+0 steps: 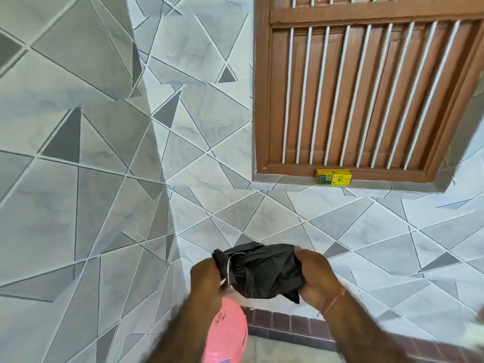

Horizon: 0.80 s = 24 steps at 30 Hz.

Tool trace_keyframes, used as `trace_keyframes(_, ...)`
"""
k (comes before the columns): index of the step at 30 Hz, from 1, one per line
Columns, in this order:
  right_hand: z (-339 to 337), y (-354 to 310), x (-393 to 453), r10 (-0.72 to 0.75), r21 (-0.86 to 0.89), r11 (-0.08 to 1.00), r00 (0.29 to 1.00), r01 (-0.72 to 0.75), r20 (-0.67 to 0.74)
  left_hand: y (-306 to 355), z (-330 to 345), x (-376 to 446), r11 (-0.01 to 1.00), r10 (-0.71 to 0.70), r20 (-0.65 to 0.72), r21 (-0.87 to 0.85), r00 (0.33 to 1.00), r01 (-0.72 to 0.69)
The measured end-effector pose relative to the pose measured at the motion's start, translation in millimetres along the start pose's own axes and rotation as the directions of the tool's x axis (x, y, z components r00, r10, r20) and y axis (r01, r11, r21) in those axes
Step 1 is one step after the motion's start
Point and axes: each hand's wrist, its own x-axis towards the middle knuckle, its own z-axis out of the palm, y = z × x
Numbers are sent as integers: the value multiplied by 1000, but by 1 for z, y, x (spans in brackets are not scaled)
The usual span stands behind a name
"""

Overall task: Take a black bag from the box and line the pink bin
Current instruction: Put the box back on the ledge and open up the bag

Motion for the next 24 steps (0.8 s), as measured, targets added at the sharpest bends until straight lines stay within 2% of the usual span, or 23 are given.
trace_keyframes(2, 11, 4, -5, -10, -38, 999, 999, 9, -35, -2, -8, -1, 953, 165, -60, 266, 984, -144)
trace_keyframes(3, 15, 3, -6, -41, -64, 997, 998, 38, -49, -3, -12, -5, 873, 340, -103, 404, 935, -273)
trace_keyframes(4, 17, 1, -7, -71, -80, 995, 996, 67, -50, -2, -15, -12, 754, 573, -133, 472, 809, -457)
trace_keyframes(5, 20, -1, -8, -99, -91, 991, 994, 95, -48, 0, -18, -24, 586, 765, -109, 525, 634, -617)
trace_keyframes(6, 23, -2, -8, -109, -91, 990, 993, 105, -39, 1, -17, -40, 412, 869, 7, 544, 495, -731)
trace_keyframes(7, 26, -4, -8, -117, -96, 989, 993, 113, -29, 1, -16, -54, 277, 887, 190, 510, 421, -814)
trace_keyframes(8, 29, -5, -7, -119, -99, 988, 993, 116, -18, -1, -12, -68, 198, 812, 402, 491, 423, -848)
trace_keyframes(9, 31, -6, -7, -125, -104, 987, 992, 124, -10, -4, -6, -81, 137, 679, 573, 516, 459, -846)
trace_keyframes(10, 34, -9, -10, -129, -112, 985, 992, 129, 5, -10, 0, -87, 127, 584, 634, 546, 507, -828)
trace_keyframes(11, 36, -10, -11, -132, -139, 982, 991, 132, 8, -18, 5, -87, 197, 559, 610, 560, 561, -805)
trace_keyframes(13, 40, -14, -15, -132, -205, 970, 991, 132, 12, -26, 13, -77, 392, 595, 462, 547, 658, -739)
trace_keyframes(16, 41, -22, -20, -66, -295, 952, 997, 75, 41, -23, 21, -68, 501, 586, 319, 581, 745, -642)
trace_keyframes(18, 38, -26, -26, -52, -301, 951, 995, 75, 86, -13, 26, -68, 693, 540, 186, 454, 821, -560)
trace_keyframes(20, 34, -24, -35, -110, -259, 957, 990, 129, 87, -3, 29, -71, 881, 412, 72, 223, 908, -417)
trace_keyframes(22, 28, -13, -41, -155, -274, 947, 985, 170, 78, 0, 32, -67, 937, 338, 22, 90, 941, -339)
trace_keyframes(24, 28, -2, -45, -123, -315, 934, 979, 170, 164, 0, 36, -66, 940, 326, 43, 87, 944, -329)
